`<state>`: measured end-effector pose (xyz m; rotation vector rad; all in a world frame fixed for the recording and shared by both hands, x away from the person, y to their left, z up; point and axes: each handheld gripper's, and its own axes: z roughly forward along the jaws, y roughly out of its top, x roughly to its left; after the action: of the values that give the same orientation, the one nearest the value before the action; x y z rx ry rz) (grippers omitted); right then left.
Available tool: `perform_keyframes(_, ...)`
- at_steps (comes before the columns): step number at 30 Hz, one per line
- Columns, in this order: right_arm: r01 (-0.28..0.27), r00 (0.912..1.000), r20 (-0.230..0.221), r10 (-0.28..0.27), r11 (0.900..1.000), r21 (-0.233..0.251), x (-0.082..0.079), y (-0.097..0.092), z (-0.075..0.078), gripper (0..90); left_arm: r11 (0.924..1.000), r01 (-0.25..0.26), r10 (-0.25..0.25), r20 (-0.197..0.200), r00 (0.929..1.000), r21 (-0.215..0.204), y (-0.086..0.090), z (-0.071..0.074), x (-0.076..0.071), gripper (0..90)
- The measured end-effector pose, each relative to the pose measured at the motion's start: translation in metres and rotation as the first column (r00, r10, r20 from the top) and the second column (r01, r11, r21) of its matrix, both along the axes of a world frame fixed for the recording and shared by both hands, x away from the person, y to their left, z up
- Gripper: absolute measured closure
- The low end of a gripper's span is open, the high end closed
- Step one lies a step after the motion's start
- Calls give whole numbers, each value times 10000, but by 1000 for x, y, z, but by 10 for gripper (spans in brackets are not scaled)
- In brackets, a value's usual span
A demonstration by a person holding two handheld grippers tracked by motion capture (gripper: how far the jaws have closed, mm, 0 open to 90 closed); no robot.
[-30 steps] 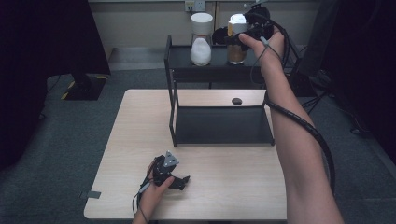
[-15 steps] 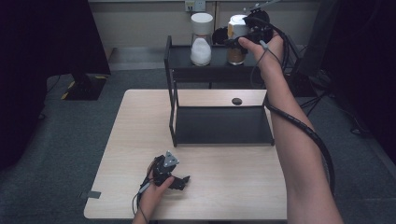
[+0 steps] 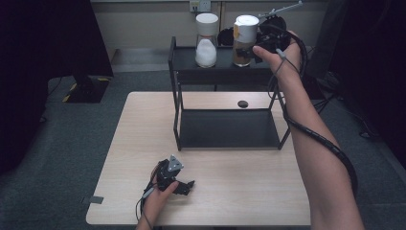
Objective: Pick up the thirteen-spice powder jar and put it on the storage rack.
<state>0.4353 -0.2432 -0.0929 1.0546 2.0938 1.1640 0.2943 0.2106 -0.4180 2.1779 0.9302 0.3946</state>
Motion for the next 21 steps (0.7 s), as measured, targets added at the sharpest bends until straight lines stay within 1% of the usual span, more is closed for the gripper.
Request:
perform_keyframes(2,-117,9999,50,118,9997,-212,-5,-2,-1,6,10000,-2,2,0,10000,-2,0,0,0,0)
perform_keyframes(3,-79,10000,41,80,9997,-226,-7,-2,-2,6,10000,-2,2,-2,10000,-2,0,0,0,0)
perform_keyframes(4,16,10000,7,-16,9999,-150,-9,-3,-3,6,10000,-3,3,-3,10000,-4,0,0,0,0)
perform_keyframes(5,48,10000,-72,-48,10000,45,-10,-5,-3,6,10000,-2,2,-3,10000,-3,0,0,0,0)
perform_keyframes(6,-10,9999,-104,11,9999,125,-12,-7,-4,6,10000,-3,3,-4,10000,-5,0,0,0,0)
perform_keyframes(7,-73,10000,-66,73,9999,70,-14,-9,-4,6,10000,-2,2,-3,10000,-3,0,0,0,0)
perform_keyframes(9,67,10000,16,-67,10000,32,-19,-8,-5,6,10000,-3,3,-3,10000,-2,0,0,0,0)
perform_keyframes(12,63,10000,64,-64,9997,231,-25,-11,-10,6,10000,-5,5,-8,10000,-5,0,0,0,0)
perform_keyframes(15,-9,10000,97,6,9995,308,-31,-14,-15,6,10000,-6,6,-9,10000,-5,0,0,0,0)
perform_keyframes(20,-219,9997,144,211,9980,599,-38,-21,-25,9,10000,-2,2,-8,10000,-4,0,0,0,0)
perform_keyframes(21,-219,9997,144,211,9980,599,-38,-21,-25,9,10000,-2,2,-8,10000,-4,0,0,0,0)
